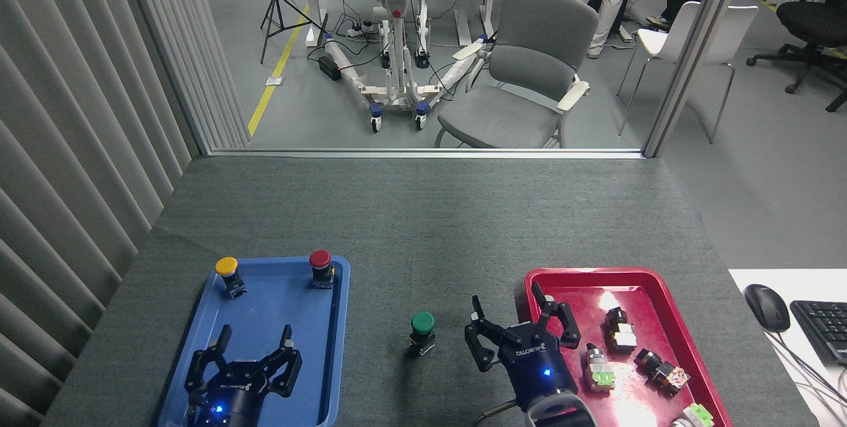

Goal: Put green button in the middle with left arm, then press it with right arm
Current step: 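Release the green button and withdraw the left gripper to the tray, then move the right gripper over the green button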

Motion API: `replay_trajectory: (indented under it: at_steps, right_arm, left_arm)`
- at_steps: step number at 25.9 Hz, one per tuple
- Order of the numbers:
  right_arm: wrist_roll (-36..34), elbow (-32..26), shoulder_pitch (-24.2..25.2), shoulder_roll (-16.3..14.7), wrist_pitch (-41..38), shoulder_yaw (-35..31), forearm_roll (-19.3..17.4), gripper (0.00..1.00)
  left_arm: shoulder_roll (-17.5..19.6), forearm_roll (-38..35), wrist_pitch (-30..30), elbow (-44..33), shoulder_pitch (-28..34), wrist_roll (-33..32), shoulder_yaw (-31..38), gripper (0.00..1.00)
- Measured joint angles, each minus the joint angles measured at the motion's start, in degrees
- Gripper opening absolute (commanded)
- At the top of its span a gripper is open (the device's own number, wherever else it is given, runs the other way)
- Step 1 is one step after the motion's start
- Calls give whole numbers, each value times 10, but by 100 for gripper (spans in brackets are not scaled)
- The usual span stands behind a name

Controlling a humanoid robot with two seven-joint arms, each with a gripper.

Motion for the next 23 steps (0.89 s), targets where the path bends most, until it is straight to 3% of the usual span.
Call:
replay_trajectory:
  at_steps: [3,10,16,20,23]
  right_arm:
    - [-1,0,0,1,-3,2,0,87]
    - [-1,0,0,3,-16,3,0,82]
    - [3,2,-5,6,-17,24,0,57]
    - [5,7,-11,8,-18,45,0,38]
    - [14,10,-17,9,-19,61,0,18]
  left_arm:
    - [-17,0,75,10,-24,4,-3,99]
    - [-42,6,96,33,-71,4,-11,99]
    - [-54,3,74,37,-63,12,-50,99]
    - [-35,6,8,12,-61,14,-64,99]
    - [-25,14,-24,-2,-60,15,-50,99]
